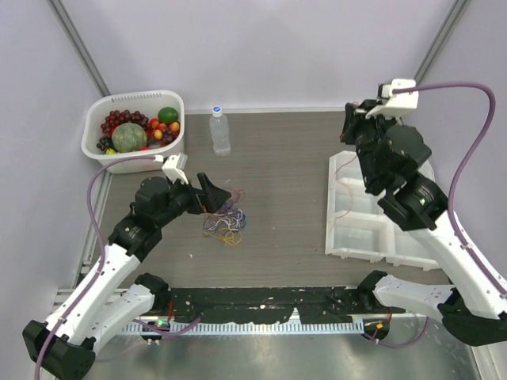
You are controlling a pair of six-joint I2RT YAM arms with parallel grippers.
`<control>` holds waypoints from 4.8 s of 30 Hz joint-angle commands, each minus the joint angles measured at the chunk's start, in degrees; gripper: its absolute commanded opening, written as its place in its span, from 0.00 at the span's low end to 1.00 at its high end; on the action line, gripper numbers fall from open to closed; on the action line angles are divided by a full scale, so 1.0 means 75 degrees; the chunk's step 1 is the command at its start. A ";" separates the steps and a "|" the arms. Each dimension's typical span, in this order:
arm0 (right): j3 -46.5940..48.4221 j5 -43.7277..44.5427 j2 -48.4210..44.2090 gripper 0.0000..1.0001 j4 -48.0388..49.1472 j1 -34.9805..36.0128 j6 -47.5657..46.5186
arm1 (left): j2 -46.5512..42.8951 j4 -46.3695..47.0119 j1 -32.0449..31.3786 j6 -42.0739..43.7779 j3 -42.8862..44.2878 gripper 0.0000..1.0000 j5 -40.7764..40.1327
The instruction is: Untangle the cables
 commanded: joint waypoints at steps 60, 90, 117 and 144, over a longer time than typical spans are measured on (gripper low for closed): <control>-0.0759 -0.4169 0.5383 0.40 -0.1412 -0.6583 0.2102 | 0.0261 0.0149 0.0032 -0.0354 -0.0069 1.00 0.1348; -0.2634 -0.5998 0.5757 0.60 0.3475 -0.0055 0.5979 | 0.0307 -0.0273 0.0056 -0.1024 -0.1253 0.91 -0.1757; -0.4871 -0.7931 0.4306 0.01 0.7856 -0.0676 1.0456 | 0.1748 0.9416 -0.0436 0.1051 -0.4065 0.68 -0.1432; -0.2777 -0.6608 0.2292 0.01 0.5318 0.0284 1.0223 | 0.5674 1.0144 -0.1116 0.1218 -0.2294 0.54 -0.4089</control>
